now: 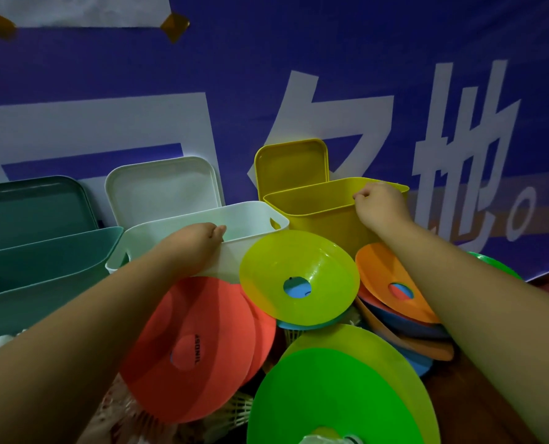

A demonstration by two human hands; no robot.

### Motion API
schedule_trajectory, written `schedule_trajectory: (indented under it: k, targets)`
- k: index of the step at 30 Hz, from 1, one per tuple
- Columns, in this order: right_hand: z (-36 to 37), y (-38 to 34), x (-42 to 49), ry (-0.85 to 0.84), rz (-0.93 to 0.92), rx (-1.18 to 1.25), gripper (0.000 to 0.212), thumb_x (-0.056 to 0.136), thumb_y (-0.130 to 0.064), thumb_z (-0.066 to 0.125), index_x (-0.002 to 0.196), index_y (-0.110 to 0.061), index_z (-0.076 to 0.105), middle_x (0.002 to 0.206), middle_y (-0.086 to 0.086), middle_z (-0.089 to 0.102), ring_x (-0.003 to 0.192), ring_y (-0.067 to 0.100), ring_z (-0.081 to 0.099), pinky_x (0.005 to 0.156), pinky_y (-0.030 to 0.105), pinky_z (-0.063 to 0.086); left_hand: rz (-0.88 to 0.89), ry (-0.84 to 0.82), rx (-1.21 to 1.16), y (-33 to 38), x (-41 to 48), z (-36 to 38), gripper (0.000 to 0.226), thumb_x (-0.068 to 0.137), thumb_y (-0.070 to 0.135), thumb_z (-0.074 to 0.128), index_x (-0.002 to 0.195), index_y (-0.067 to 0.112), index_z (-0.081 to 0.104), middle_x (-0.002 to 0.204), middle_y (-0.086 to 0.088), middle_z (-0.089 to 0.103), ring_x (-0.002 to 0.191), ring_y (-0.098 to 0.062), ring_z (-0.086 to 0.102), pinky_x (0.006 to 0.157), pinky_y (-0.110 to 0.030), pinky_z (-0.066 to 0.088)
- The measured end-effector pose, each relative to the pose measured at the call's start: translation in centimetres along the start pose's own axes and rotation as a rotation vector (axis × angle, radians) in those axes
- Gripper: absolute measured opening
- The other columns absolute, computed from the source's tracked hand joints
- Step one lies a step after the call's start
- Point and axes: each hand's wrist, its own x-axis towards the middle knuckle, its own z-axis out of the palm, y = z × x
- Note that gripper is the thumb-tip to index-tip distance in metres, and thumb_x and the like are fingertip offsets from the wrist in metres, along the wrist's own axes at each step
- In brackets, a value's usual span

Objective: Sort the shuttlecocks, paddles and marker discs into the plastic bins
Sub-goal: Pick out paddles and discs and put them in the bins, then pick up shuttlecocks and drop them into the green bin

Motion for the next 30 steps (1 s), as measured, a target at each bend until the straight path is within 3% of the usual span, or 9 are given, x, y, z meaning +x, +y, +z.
schedule_trajectory:
  k: [4, 7, 10, 13, 15, 18, 22, 26, 30]
  targets:
    - [-1.6, -1.3, -3.8, -0.041, -0.037, 0.107, 0.029, 0.106, -0.016, 0.054, 0.124, -0.015, 0.077, 0.144, 0.008, 0.059, 0.125, 0.030, 0.059, 0.096, 0.038, 0.048, -0.022, -0.019, 0.097, 1.2, -1.2, -0.6, 0.041, 0.115, 0.028, 0.030, 0.133, 0.005, 0.059, 0.127, -0.023, 0.063, 0.121, -0.038, 0.057, 0.100, -0.040, 0.039]
    - [-3.1, -3.0, -6.6, -0.087, -0.024, 0.193, 0.028, 0.104, -0.019, 0.055, 0.119, -0.022, 0.079, 0.119, 0.004, 0.070, 0.089, 0.018, 0.063, 0.077, 0.033, 0.051, -0.019, -0.040, 0.204, 2.0, -2.3, -1.8, 0.041, 0.114, 0.022, 0.035, 0.151, 0.010, 0.045, 0.135, -0.020, 0.058, 0.127, -0.038, 0.055, 0.106, -0.043, 0.041]
    - [-4.7, -4.9, -9.6, -0.147, -0.030, 0.261, 0.026, 0.103, -0.023, 0.055, 0.111, -0.028, 0.080, 0.079, -0.007, 0.066, 0.063, 0.010, 0.051, 0.056, 0.028, 0.037, 0.027, -0.041, 0.371, 2.8, -4.0, -3.1, 0.043, 0.112, 0.026, 0.037, 0.153, 0.017, 0.045, 0.136, -0.017, 0.057, 0.127, -0.038, 0.056, 0.102, -0.046, 0.046]
    - [-6.3, -6.8, -13.3, -0.208, -0.057, 0.340, 0.023, 0.103, -0.026, 0.057, 0.104, -0.029, 0.080, 0.068, -0.007, 0.064, 0.057, 0.016, 0.052, 0.054, 0.031, 0.039, 0.017, 0.044, 0.314, 3.3, -5.9, -3.9, 0.041, 0.111, 0.036, 0.038, 0.128, 0.004, 0.059, 0.125, -0.022, 0.062, 0.115, -0.041, 0.060, 0.098, -0.047, 0.050]
    - [-7.2, -8.0, -15.9, -0.252, -0.096, 0.352, 0.022, 0.102, -0.027, 0.058, 0.101, -0.031, 0.079, 0.072, -0.011, 0.069, 0.064, 0.016, 0.061, 0.058, 0.035, 0.047, 0.035, 0.093, 0.289, 3.7, -7.6, -4.4, 0.040, 0.108, 0.032, 0.041, 0.127, 0.002, 0.060, 0.119, -0.020, 0.061, 0.107, -0.040, 0.059, 0.098, -0.052, 0.051]
    - [-7.9, -9.1, -20.2, -0.286, -0.143, 0.343, 0.022, 0.101, -0.024, 0.059, 0.097, -0.031, 0.079, 0.058, -0.021, 0.064, 0.049, 0.005, 0.054, 0.045, 0.025, 0.035, 0.097, 0.105, 0.235, 4.6, -11.8, -5.7, 0.038, 0.106, 0.035, 0.048, 0.130, 0.009, 0.062, 0.124, -0.016, 0.060, 0.110, -0.035, 0.059, 0.098, -0.045, 0.051]
    - [-8.4, -9.9, -25.1, -0.304, -0.150, 0.403, 0.021, 0.102, -0.027, 0.061, 0.097, -0.032, 0.080, 0.092, -0.015, 0.075, 0.077, 0.011, 0.066, 0.061, 0.026, 0.048, 0.185, 0.039, 0.169, 5.9, -19.2, -7.5, 0.034, 0.104, 0.043, 0.055, 0.126, 0.021, 0.067, 0.123, -0.002, 0.069, 0.108, -0.023, 0.062, 0.085, -0.032, 0.044]
    - [-8.1, -9.5, -29.0, -0.324, -0.176, 0.452, 0.016, 0.098, -0.034, 0.064, 0.092, -0.036, 0.079, 0.095, -0.006, 0.079, 0.090, 0.023, 0.074, 0.080, 0.042, 0.060, 0.231, 0.010, -0.003, 5.7, -26.9, -7.8, 0.025, 0.102, 0.043, 0.059, 0.115, 0.026, 0.072, 0.108, 0.009, 0.072, 0.099, -0.012, 0.065, 0.085, -0.030, 0.050]
    - [-7.7, -8.7, -32.2, -0.376, -0.247, 0.319, 0.008, 0.097, -0.033, 0.069, 0.095, -0.034, 0.077, 0.100, -0.018, 0.070, 0.089, -0.001, 0.063, 0.073, 0.016, 0.048, 0.200, 0.145, -0.159, 3.3, -32.5, -5.0, 0.013, 0.101, 0.036, 0.061, 0.107, 0.031, 0.072, 0.100, 0.016, 0.069, 0.090, 0.001, 0.061, 0.077, -0.019, 0.048]
